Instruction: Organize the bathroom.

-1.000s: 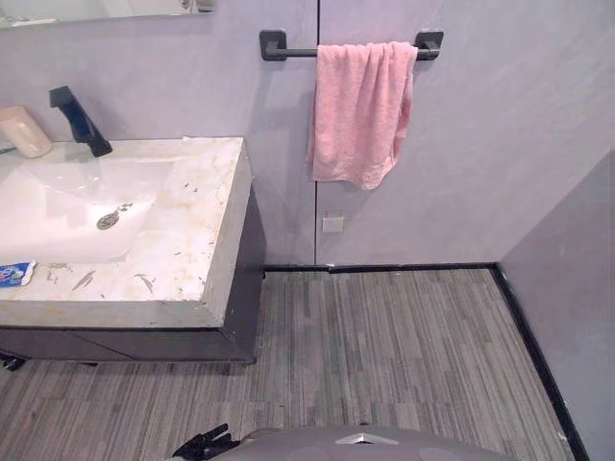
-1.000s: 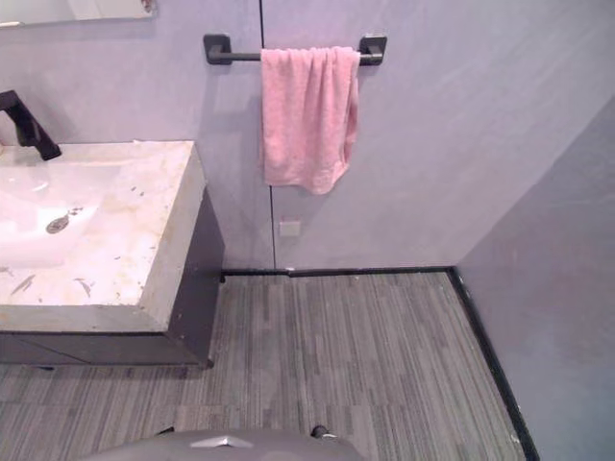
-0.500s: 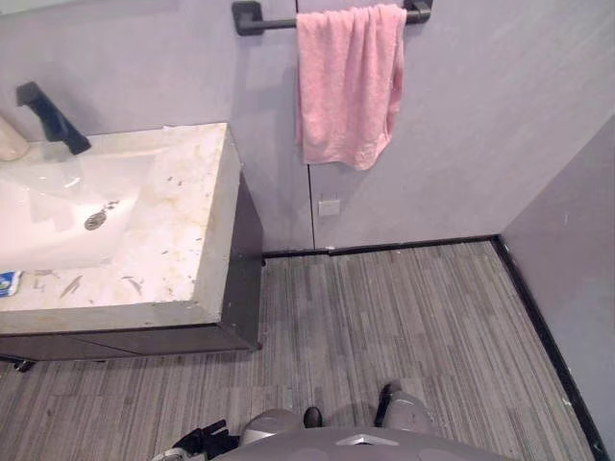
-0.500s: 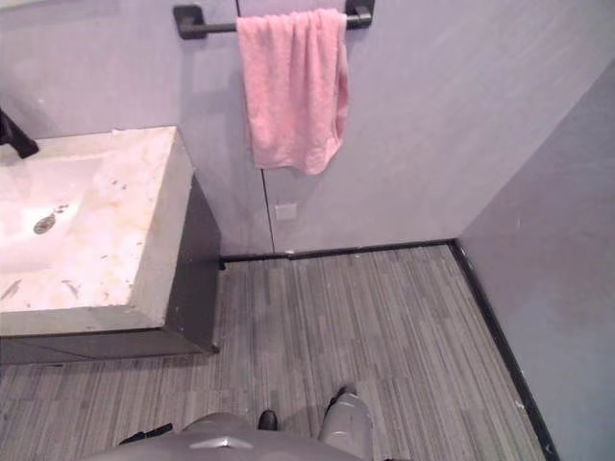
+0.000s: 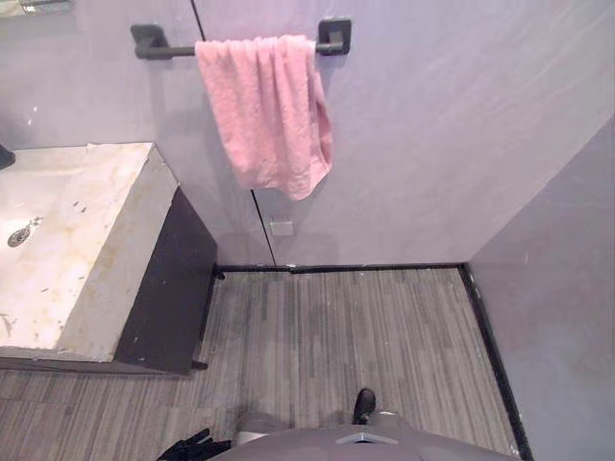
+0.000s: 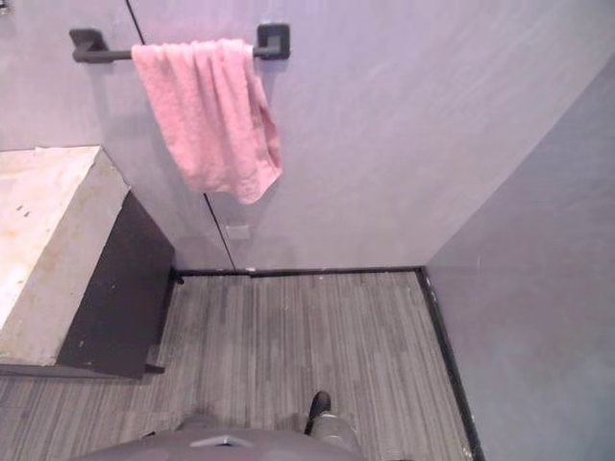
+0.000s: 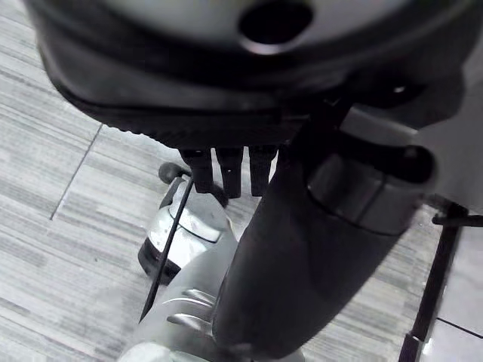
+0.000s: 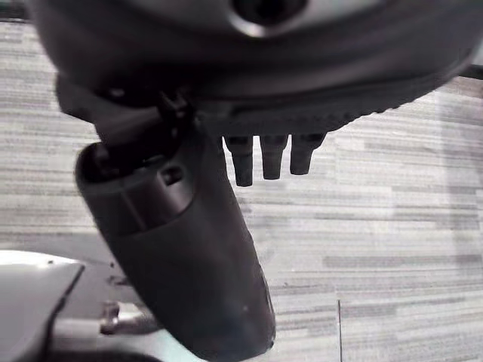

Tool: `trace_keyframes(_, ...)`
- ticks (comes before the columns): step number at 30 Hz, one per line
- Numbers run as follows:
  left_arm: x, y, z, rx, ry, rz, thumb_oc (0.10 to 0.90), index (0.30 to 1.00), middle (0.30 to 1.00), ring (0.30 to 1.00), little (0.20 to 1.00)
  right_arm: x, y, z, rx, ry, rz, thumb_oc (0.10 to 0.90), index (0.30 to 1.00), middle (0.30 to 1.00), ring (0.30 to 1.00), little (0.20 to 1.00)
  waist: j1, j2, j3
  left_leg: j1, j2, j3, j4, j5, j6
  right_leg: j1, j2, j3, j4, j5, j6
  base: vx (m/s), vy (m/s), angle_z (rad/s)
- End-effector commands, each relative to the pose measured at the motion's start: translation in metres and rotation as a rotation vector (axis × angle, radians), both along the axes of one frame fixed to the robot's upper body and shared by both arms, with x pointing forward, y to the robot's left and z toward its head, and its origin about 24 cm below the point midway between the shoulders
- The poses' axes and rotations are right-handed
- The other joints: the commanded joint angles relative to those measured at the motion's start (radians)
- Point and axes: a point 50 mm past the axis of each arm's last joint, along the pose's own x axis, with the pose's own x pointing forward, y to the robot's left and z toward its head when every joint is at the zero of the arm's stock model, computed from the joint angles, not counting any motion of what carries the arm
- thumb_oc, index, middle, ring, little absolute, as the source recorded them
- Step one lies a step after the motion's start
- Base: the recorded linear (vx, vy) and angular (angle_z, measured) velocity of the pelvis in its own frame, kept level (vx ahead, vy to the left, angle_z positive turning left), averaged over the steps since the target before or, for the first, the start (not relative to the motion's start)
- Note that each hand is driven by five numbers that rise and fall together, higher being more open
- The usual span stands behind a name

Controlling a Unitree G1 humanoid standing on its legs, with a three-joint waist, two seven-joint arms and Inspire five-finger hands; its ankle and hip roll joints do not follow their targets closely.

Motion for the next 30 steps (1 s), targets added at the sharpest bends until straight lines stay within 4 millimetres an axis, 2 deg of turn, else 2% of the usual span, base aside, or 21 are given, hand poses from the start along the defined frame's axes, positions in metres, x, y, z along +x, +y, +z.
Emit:
trace_keyframes(1, 0.003, -0.004, 0.001, -0.005, -0.046, -0.113, 0.800, 0.900, 0.900, 0.900, 0.900, -0.016, -0.001, 0.000, -0.002, 0.076, 0.045, 0.800, 0.900, 0.900, 0.900, 0.900, -0.003, -0.023, 0.004, -0.057, 0.006, 0.090, 0.115, -0.091, 0.036, 0.014, -0.072, 0.009, -0.048, 0.018, 0.100, 0.11, -0.157, 0.22)
trace_keyframes(3, 0.016, -0.001, 0.004, 0.016, -0.091, -0.175, 0.800, 0.900, 0.900, 0.900, 0.900, -0.018, -0.005, 0.001, -0.002, 0.066, 0.044, 0.800, 0.900, 0.900, 0.900, 0.900, -0.001, -0.032, 0.008, -0.140, 0.055, 0.147, 0.231, -0.032, 0.041, 0.049, -0.045, -0.027, -0.055, -0.011, 0.061, 0.13, -0.192, 0.29)
trace_keyframes(4, 0.020, 0.000, 0.006, 0.022, -0.105, -0.197, 0.800, 0.900, 0.900, 0.900, 0.900, -0.017, -0.005, 0.001, -0.004, 0.063, 0.042, 0.800, 0.900, 0.900, 0.900, 0.900, -0.002, -0.033, 0.009, -0.146, 0.061, 0.160, 0.237, -0.035, 0.043, 0.054, -0.042, -0.035, -0.054, -0.015, 0.058, 0.17, -0.157, 0.43)
trace_keyframes(5, 0.035, 0.002, 0.009, 0.035, -0.140, -0.238, 0.800, 0.900, 0.900, 0.900, 0.900, -0.012, -0.010, 0.002, -0.010, 0.048, 0.028, 0.800, 0.900, 0.900, 0.900, 0.900, 0.011, -0.026, 0.016, -0.184, 0.021, 0.153, 0.185, -0.028, 0.054, 0.081, -0.023, -0.039, -0.057, -0.035, 0.051, 0.14, -0.064, 0.47)
trace_keyframes(6, 0.040, 0.001, 0.010, 0.039, -0.159, -0.259, 0.800, 0.900, 0.900, 0.900, 0.900, -0.009, -0.011, 0.003, -0.013, 0.042, 0.023, 0.800, 0.900, 0.900, 0.900, 0.900, 0.016, -0.020, 0.024, -0.192, 0.001, 0.153, 0.160, -0.036, 0.058, 0.096, -0.018, -0.038, -0.061, -0.041, 0.054, 0.14, -0.030, 0.48)
trace_keyframes(9, 0.064, -0.002, 0.015, 0.048, -0.225, -0.317, 0.800, 0.900, 0.900, 0.900, 0.900, 0.002, -0.019, 0.005, -0.034, 0.010, 0.017, 0.800, 0.900, 0.900, 0.900, 0.900, 0.040, 0.017, 0.040, -0.254, -0.094, 0.169, -0.025, -0.013, 0.053, 0.136, 0.018, -0.038, -0.095, -0.054, 0.056, 0.15, 0.048, 0.18)
trace_keyframes(11, 0.077, -0.007, 0.017, 0.046, -0.258, -0.339, 0.800, 0.900, 0.900, 0.900, 0.900, 0.006, -0.022, 0.006, -0.049, -0.008, 0.014, 0.800, 0.900, 0.900, 0.900, 0.900, 0.056, 0.035, 0.049, -0.304, -0.155, 0.134, -0.096, 0.016, 0.060, 0.161, 0.038, -0.012, -0.110, -0.063, 0.053, 0.19, 0.081, -0.13)
trace_keyframes(12, 0.083, -0.006, 0.019, 0.060, -0.270, -0.354, 0.800, 0.900, 0.900, 0.900, 0.900, 0.008, -0.019, 0.006, -0.050, -0.021, 0.009, 0.800, 0.900, 0.900, 0.900, 0.900, 0.049, 0.040, 0.049, -0.288, -0.170, 0.151, -0.117, -0.009, 0.079, 0.168, 0.042, 0.002, -0.097, -0.080, 0.055, 0.18, 0.078, -0.37)
trace_keyframes(15, 0.084, -0.005, 0.020, 0.068, -0.262, -0.344, 0.800, 0.900, 0.900, 0.900, 0.900, 0.001, -0.018, 0.005, -0.056, -0.012, -0.016, 0.800, 0.900, 0.900, 0.900, 0.900, 0.037, 0.034, 0.045, -0.262, -0.212, 0.103, -0.098, -0.040, 0.097, 0.175, 0.028, 0.018, -0.094, -0.072, 0.058, 0.16, 0.096, -0.56)
trace_keyframes(18, 0.084, -0.002, 0.020, 0.084, -0.255, -0.341, 0.800, 0.900, 0.900, 0.900, 0.900, -0.013, -0.016, 0.003, -0.058, 0.025, -0.002, 0.800, 0.900, 0.900, 0.900, 0.900, 0.028, 0.037, 0.041, -0.241, -0.229, 0.081, -0.089, -0.068, 0.111, 0.189, 0.016, 0.032, -0.085, -0.082, 0.057, 0.16, 0.096, -0.20)
trace_keyframes(27, 0.068, 0.010, 0.016, 0.153, -0.154, -0.280, 0.800, 0.900, 0.900, 0.900, 0.900, -0.030, -0.019, 0.004, -0.079, 0.065, -0.012, 0.800, 0.900, 0.900, 0.900, 0.900, 0.031, 0.031, 0.025, -0.231, -0.251, 0.065, -0.069, -0.103, 0.132, 0.217, -0.004, 0.050, -0.090, -0.091, 0.074, 0.11, 0.063, -0.10)
trace_keyframes(28, 0.062, 0.012, 0.015, 0.153, -0.133, -0.251, 0.800, 0.900, 0.900, 0.900, 0.900, -0.032, -0.016, 0.003, -0.081, 0.066, -0.008, 0.800, 0.900, 0.900, 0.900, 0.900, 0.038, 0.028, 0.013, -0.213, -0.257, 0.059, -0.090, -0.110, 0.147, 0.220, -0.017, 0.044, -0.091, -0.091, 0.090, 0.06, 0.022, -0.07)
trace_keyframes(29, 0.062, 0.012, 0.015, 0.153, -0.133, -0.251, 0.800, 0.900, 0.900, 0.900, 0.900, -0.032, -0.016, 0.003, -0.081, 0.066, -0.008, 0.800, 0.900, 0.900, 0.900, 0.900, 0.038, 0.028, 0.013, -0.213, -0.257, 0.059, -0.090, -0.110, 0.147, 0.220, -0.017, 0.044, -0.091, -0.091, 0.090, 0.11, 0.063, -0.19)
trace_keyframes(30, 0.058, 0.014, 0.014, 0.148, -0.124, -0.216, 0.800, 0.900, 0.900, 0.900, 0.900, -0.031, -0.011, 0.001, -0.076, 0.060, 0.002, 0.800, 0.900, 0.900, 0.900, 0.900, 0.036, 0.034, 0.008, -0.179, -0.259, 0.057, -0.121, -0.110, 0.176, 0.181, -0.039, 0.044, 0.006, -0.089, 0.116, 0.07, 0.090, -0.25)
